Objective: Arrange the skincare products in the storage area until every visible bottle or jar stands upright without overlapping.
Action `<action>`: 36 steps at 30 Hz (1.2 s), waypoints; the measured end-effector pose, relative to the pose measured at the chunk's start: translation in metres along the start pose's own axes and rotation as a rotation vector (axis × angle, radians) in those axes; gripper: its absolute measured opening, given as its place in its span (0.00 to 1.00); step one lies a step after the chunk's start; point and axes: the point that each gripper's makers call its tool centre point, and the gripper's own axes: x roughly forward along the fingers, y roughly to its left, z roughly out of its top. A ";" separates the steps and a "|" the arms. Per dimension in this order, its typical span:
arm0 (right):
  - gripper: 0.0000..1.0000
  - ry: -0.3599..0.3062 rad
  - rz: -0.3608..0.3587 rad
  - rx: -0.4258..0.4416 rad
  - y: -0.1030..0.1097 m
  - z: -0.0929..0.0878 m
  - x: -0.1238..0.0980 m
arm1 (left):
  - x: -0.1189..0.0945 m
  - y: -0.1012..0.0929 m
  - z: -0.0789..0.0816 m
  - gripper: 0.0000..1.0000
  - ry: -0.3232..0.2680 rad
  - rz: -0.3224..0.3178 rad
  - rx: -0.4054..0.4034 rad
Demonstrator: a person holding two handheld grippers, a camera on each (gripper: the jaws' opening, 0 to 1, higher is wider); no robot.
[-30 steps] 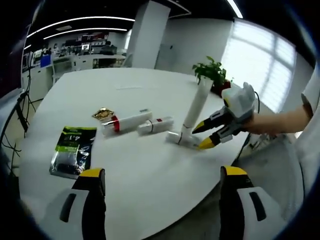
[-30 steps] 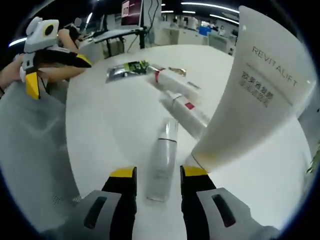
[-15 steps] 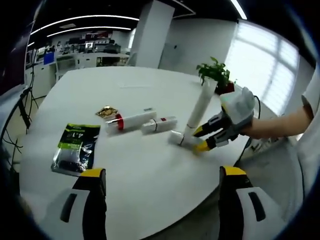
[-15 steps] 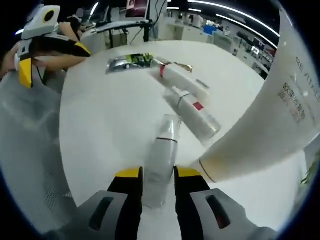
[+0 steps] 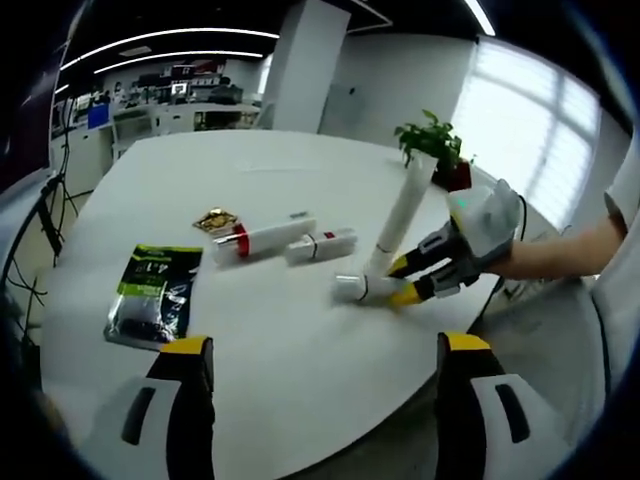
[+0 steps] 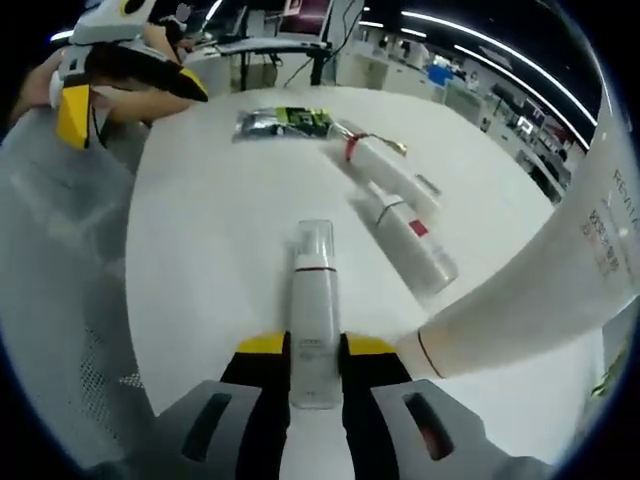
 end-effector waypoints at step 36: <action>0.17 -0.304 0.031 0.311 0.001 0.051 -0.034 | -0.001 -0.003 0.005 0.84 -0.037 -0.056 -0.071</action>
